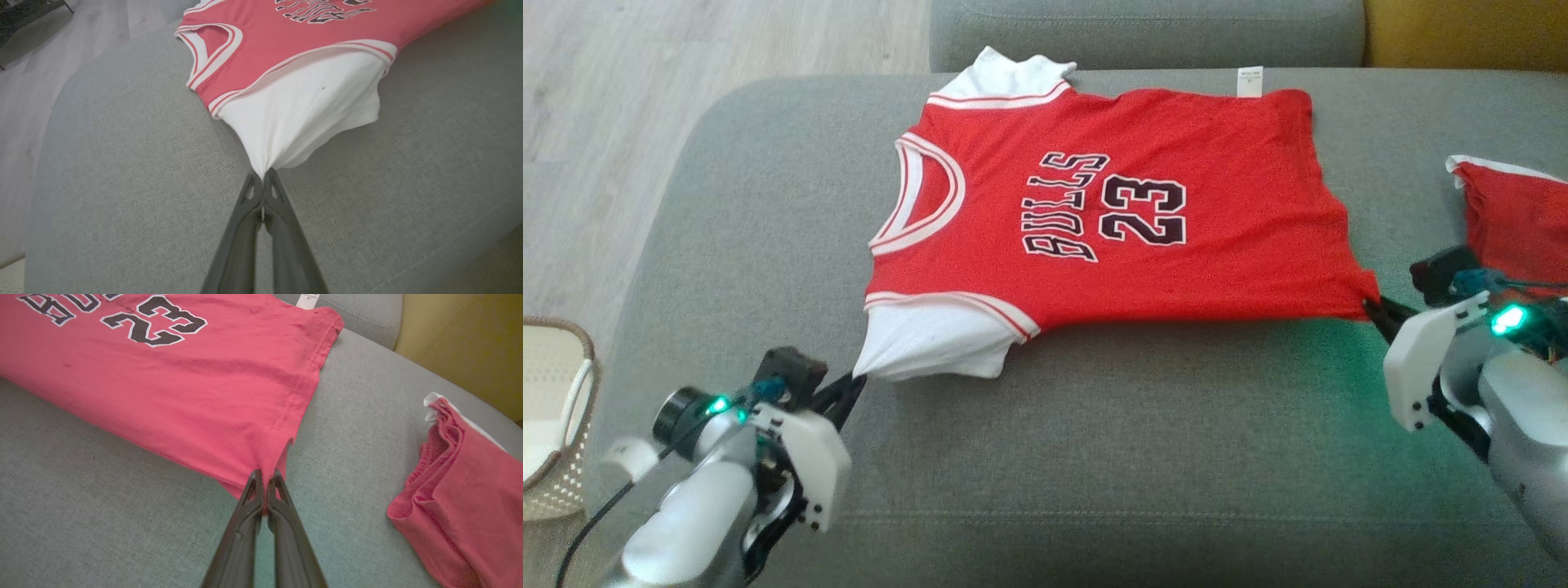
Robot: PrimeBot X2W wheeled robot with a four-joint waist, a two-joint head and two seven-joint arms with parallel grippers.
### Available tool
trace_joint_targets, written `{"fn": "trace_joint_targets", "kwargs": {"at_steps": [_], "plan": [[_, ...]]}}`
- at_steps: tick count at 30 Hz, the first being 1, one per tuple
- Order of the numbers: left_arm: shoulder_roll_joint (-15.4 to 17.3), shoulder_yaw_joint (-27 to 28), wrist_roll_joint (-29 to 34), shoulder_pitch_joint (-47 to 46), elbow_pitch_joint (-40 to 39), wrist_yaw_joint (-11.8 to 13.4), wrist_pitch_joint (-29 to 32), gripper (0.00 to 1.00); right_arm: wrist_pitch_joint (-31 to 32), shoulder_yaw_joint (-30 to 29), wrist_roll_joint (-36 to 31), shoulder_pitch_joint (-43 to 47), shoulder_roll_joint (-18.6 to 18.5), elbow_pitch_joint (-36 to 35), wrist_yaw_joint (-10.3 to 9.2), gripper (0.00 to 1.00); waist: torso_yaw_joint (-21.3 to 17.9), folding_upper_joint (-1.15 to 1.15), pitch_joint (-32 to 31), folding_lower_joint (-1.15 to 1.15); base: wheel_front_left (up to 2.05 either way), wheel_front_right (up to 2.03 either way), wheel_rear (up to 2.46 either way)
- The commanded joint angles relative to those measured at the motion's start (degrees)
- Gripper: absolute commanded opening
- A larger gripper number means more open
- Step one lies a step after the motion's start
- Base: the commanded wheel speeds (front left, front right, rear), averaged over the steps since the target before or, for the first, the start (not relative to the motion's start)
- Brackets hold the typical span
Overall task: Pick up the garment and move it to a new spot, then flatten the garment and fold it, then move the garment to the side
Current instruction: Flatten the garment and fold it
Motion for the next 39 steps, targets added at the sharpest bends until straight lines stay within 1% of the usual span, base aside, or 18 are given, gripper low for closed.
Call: {"fn": "trace_joint_targets", "kwargs": {"at_steps": [1,3,7,10,14,19,26,30,34,39], "plan": [[3.4,2.0,-0.9,-1.4,-2.2,0.1,0.4,0.0,0.4,0.9,1.0,1.2,-1.9,-1.4,-0.02,0.0,-0.1,-0.01,-0.4,0.0,0.0,0.0,0.0],[4.4,2.2,-2.5,0.1,-4.2,0.1,1.4,0.0,1.2,2.0,2.2,1.6,-2.5,-2.7,-0.02,0.0,-0.3,-0.01,-0.9,0.0,0.0,0.0,0.0],[6.7,2.4,-7.5,3.5,-9.0,0.1,3.3,0.0,3.5,4.8,4.5,2.4,-4.0,-6.0,-0.02,0.0,-0.9,-0.01,-1.9,0.0,0.0,0.0,0.0],[8.8,3.0,-9.0,5.8,-12.0,0.1,4.1,0.0,5.6,6.8,6.6,3.4,-5.6,-8.5,-0.02,0.0,-1.1,-0.01,-2.8,0.0,0.0,0.0,0.0],[10.6,4.1,-11.8,9.3,-15.9,0.5,5.0,0.0,8.5,9.8,9.6,4.6,-8.0,-12.8,-0.02,0.0,-1.8,-0.01,-3.7,0.0,0.0,0.0,0.0],[13.0,4.2,-13.8,13.1,-21.0,1.0,7.5,0.0,12.5,12.8,13.2,5.0,-11.7,-17.7,-0.02,0.0,-2.4,-0.01,-4.1,0.0,0.0,0.0,0.0],[16.5,3.8,-16.8,17.1,-27.7,1.0,12.1,0.0,18.3,16.7,17.9,6.0,-17.1,-25.2,-0.02,0.0,-2.7,-0.01,-4.2,0.0,0.0,0.0,0.0],[18.4,3.7,-18.9,18.7,-31.3,0.9,14.4,0.0,20.9,17.9,19.9,6.4,-19.9,-28.8,-0.02,0.0,-2.9,-0.01,-4.1,0.0,0.0,0.0,0.0],[20.1,3.8,-20.5,19.3,-34.7,0.9,16.9,0.0,23.8,18.7,22.0,6.9,-21.8,-31.7,-0.02,0.0,-2.9,-0.01,-4.0,0.0,0.0,0.0,0.0],[19.9,6.4,-22.5,17.7,-37.8,2.2,16.4,0.0,24.3,17.4,22.6,6.0,-22.5,-33.0,-0.02,0.0,-3.1,-0.01,-3.4,0.0,0.0,0.0,0.0]]}}
